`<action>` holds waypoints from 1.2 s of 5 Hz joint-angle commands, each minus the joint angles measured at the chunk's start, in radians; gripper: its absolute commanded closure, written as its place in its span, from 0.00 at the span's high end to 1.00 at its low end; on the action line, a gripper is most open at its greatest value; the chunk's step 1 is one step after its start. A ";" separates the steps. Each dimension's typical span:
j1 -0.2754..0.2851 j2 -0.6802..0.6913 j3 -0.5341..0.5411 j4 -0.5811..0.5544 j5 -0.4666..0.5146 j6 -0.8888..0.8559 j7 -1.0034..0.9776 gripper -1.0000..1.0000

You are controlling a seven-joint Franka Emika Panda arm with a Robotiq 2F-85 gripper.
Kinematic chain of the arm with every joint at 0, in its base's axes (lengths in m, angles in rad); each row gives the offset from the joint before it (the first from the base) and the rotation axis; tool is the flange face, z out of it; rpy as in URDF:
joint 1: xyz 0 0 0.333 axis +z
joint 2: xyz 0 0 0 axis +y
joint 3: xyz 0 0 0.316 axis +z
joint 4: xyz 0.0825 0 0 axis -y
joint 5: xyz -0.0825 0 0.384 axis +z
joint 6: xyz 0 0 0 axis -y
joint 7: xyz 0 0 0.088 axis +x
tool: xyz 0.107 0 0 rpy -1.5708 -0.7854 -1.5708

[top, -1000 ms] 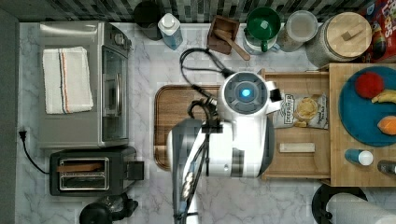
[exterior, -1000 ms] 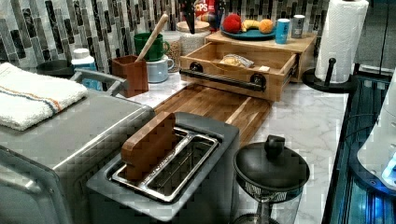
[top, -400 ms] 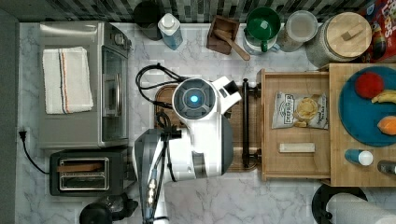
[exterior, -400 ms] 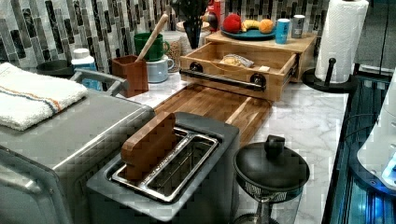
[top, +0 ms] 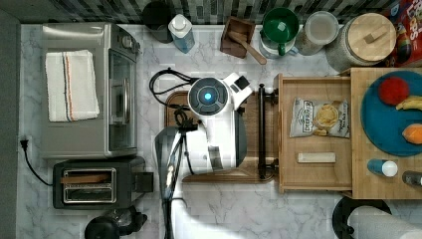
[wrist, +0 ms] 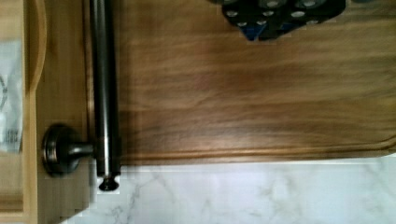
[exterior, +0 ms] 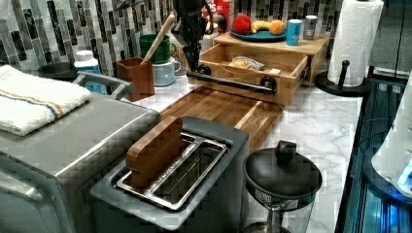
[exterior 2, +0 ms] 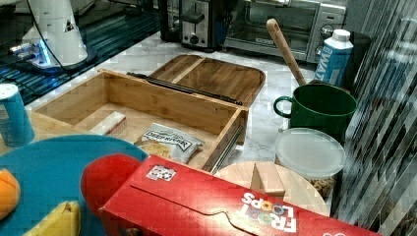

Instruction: Close the drawer.

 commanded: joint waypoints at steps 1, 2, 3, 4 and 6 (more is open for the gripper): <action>-0.033 0.119 -0.036 -0.031 -0.045 0.106 -0.127 0.00; -0.033 0.100 -0.058 -0.071 -0.079 0.152 -0.143 0.00; -0.066 0.108 -0.067 -0.066 -0.117 0.183 -0.196 0.00; -0.097 0.128 -0.090 -0.049 -0.115 0.212 -0.297 0.00; -0.170 0.140 -0.104 0.007 -0.110 0.186 -0.420 0.00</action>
